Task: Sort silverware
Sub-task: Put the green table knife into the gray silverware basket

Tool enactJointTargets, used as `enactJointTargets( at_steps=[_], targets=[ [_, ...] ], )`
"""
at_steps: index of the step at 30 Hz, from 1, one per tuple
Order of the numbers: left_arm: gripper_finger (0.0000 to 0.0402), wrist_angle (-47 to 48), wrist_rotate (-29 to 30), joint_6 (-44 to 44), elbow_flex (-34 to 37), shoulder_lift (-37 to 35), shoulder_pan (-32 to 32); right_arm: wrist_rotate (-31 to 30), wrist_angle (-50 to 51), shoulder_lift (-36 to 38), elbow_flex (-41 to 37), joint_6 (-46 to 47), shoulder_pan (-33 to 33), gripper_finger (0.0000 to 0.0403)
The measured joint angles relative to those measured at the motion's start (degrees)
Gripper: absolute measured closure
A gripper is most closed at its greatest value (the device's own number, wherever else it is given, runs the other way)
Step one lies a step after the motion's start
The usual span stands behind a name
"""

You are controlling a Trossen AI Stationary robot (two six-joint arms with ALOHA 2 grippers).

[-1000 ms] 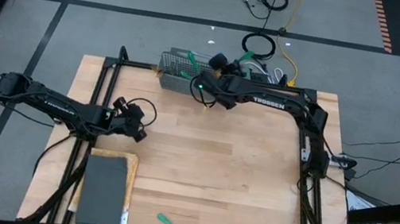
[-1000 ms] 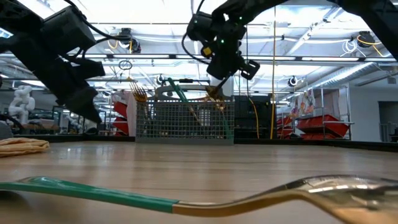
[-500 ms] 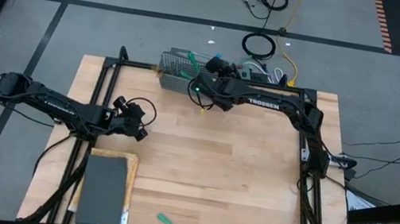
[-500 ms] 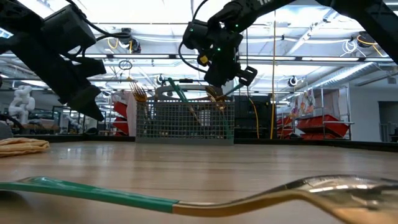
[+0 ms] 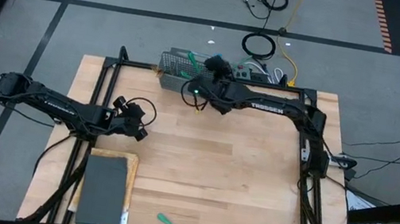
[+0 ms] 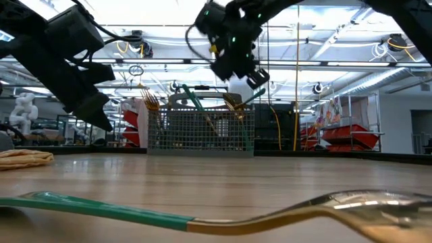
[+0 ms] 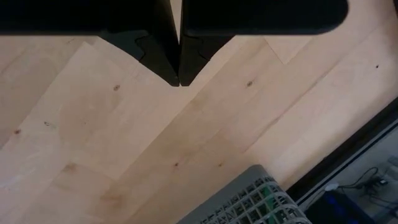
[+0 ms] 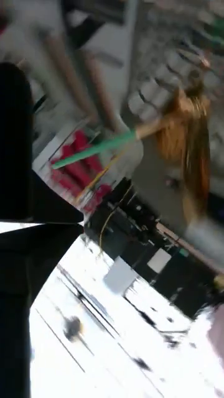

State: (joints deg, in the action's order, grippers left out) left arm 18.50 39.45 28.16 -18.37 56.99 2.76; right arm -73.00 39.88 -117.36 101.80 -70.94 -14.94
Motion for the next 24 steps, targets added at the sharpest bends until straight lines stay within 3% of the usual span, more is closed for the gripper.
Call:
enactJointTargets(
  at_steps=[4, 8, 10, 12, 17, 24],
  targets=[
    [0.0391, 0.0, 0.0, 0.0, 0.0, 0.0, 0.0, 5.7, 0.5, 5.7, 0.0, 19.4, -0.8, 0.0402],
    [0.0391, 0.0, -0.2, 0.0, 0.0, 0.0, 0.0, 25.4, 8.9, 13.9, 0.0, 51.6, -6.0, 0.0385],
    [0.0391, 0.0, -0.4, 0.0, 0.0, 0.0, 0.0, 35.5, 11.5, 17.6, -0.6, 61.2, -10.0, 0.0368],
    [0.0391, -0.1, -0.6, 0.0, 0.0, 0.0, 0.0, 42.8, 13.1, 20.5, -2.5, 66.2, -13.9, 0.0346],
    [0.0391, 0.0, -2.3, -0.1, 0.0, 0.0, 0.0, 51.8, 14.2, 24.7, -8.7, 73.5, -21.8, 0.0284],
    [0.0391, 0.0, -2.8, -0.2, 0.0, 0.0, 0.0, 67.8, -0.2, 25.5, -19.6, 80.3, -27.1, 0.0198]
  ],
)
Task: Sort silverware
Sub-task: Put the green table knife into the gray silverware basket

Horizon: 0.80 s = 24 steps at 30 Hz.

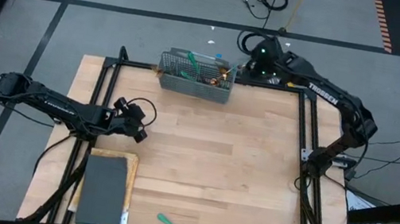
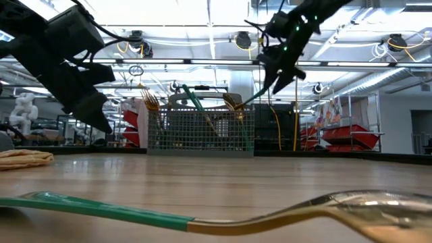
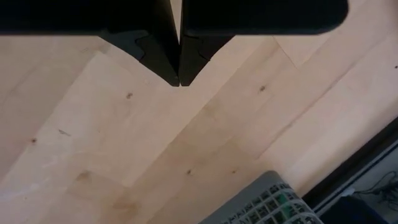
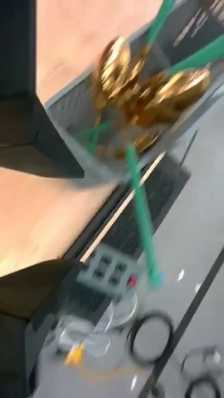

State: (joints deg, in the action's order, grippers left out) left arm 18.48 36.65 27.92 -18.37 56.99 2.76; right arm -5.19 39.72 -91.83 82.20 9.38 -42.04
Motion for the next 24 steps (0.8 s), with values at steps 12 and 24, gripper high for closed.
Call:
enactJointTargets(
  at_steps=[12, 24],
  targets=[
    [0.0391, 0.0, -1.0, 0.2, 0.0, 0.0, 0.0, 2.4, -20.3, 0.0, -6.3, 6.9, -0.1, 0.0181],
    [0.0391, -1.6, -1.1, 0.2, 0.0, 0.0, 0.0, 1.9, -18.8, -0.5, -6.3, 11.1, -0.5, 0.0181]
  ],
)
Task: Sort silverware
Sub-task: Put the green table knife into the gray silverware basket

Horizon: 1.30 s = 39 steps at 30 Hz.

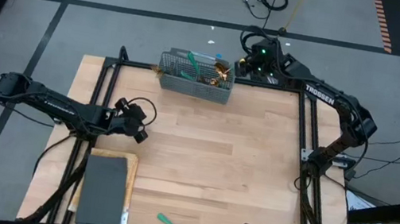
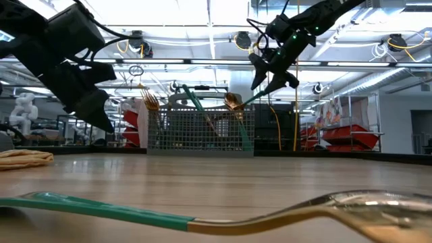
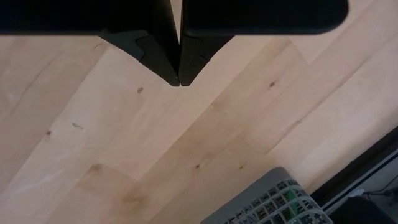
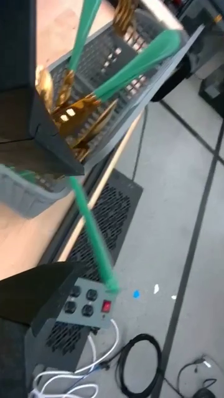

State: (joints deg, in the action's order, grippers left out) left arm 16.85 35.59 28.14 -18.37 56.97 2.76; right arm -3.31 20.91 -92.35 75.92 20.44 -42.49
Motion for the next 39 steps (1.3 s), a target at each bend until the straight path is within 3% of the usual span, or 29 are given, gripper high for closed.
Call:
enactJointTargets(
  at_steps=[6, 14, 22, 34, 39],
  targets=[
    [0.0391, -0.1, -0.4, 0.0, 0.0, 0.0, 0.0, -0.1, 3.2, 0.1, 0.0, 0.1, -1.1, 0.0181],
    [0.0391, -0.1, -0.4, 0.0, 0.0, 0.0, 0.0, 0.4, -6.2, 0.0, 0.0, 3.3, -1.4, 0.0181],
    [0.0391, -0.1, -0.4, 0.0, 0.0, 0.0, 0.0, -0.2, -5.8, -0.3, 0.0, 5.7, -1.5, 0.0181],
    [0.0391, -0.1, -0.9, 0.0, 0.0, 0.0, 0.0, 0.5, -7.5, -7.8, 0.0, 9.0, -1.3, 0.0182],
    [0.0391, -0.1, -0.9, 0.0, 0.0, 0.0, 0.0, 0.6, -8.0, -8.1, 0.1, 9.1, -0.9, 0.0212]
  ],
)
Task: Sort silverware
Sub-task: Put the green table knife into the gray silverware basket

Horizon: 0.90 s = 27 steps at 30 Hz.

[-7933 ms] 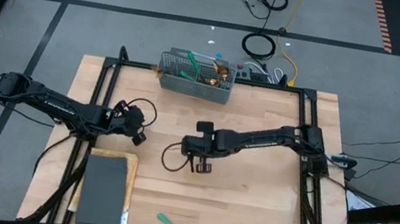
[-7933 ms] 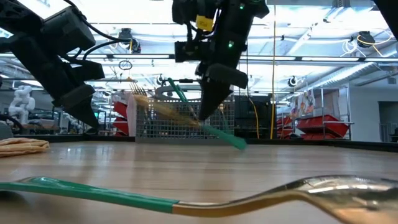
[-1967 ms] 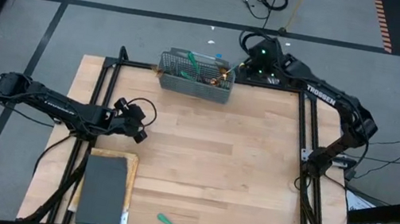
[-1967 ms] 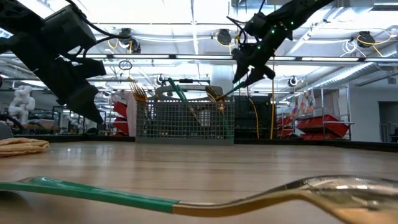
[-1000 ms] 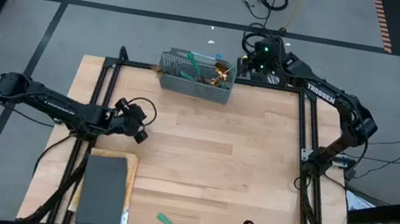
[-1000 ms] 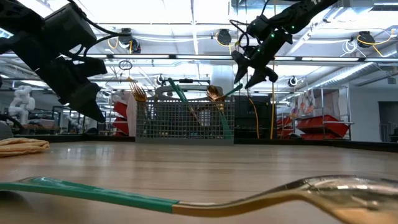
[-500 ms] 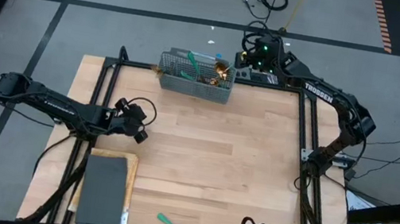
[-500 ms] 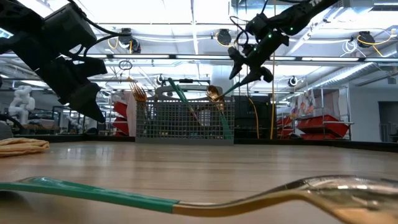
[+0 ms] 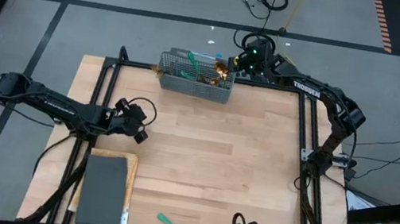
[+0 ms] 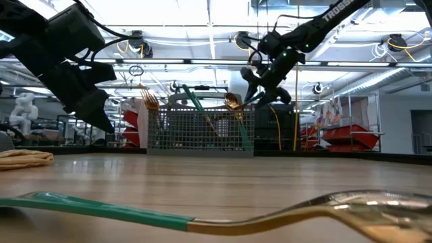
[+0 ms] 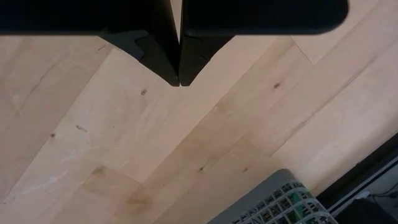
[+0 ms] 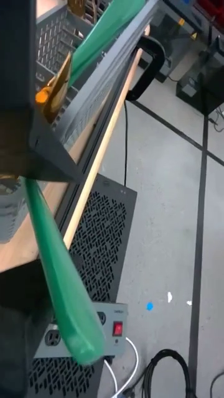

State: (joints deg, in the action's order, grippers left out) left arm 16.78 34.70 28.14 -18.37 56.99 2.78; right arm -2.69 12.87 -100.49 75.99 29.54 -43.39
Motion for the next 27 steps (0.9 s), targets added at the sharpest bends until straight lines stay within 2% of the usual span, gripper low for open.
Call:
enactJointTargets(
  at_steps=[11, 20, 27],
  targets=[
    [0.0391, 0.0, 0.0, 0.0, 0.0, 0.0, 0.0, 0.3, -3.8, 0.8, 0.3, -0.6, 1.0, 0.0383],
    [0.0391, 0.0, 0.0, 0.1, 0.0, 0.0, 0.0, -0.6, -5.4, 3.2, 0.5, -9.9, 3.6, 0.0393],
    [0.0391, 0.0, 0.0, 0.1, 0.0, 0.0, 0.0, -6.2, -5.7, 4.1, 0.7, -24.8, 9.0, 0.0393]
  ],
)
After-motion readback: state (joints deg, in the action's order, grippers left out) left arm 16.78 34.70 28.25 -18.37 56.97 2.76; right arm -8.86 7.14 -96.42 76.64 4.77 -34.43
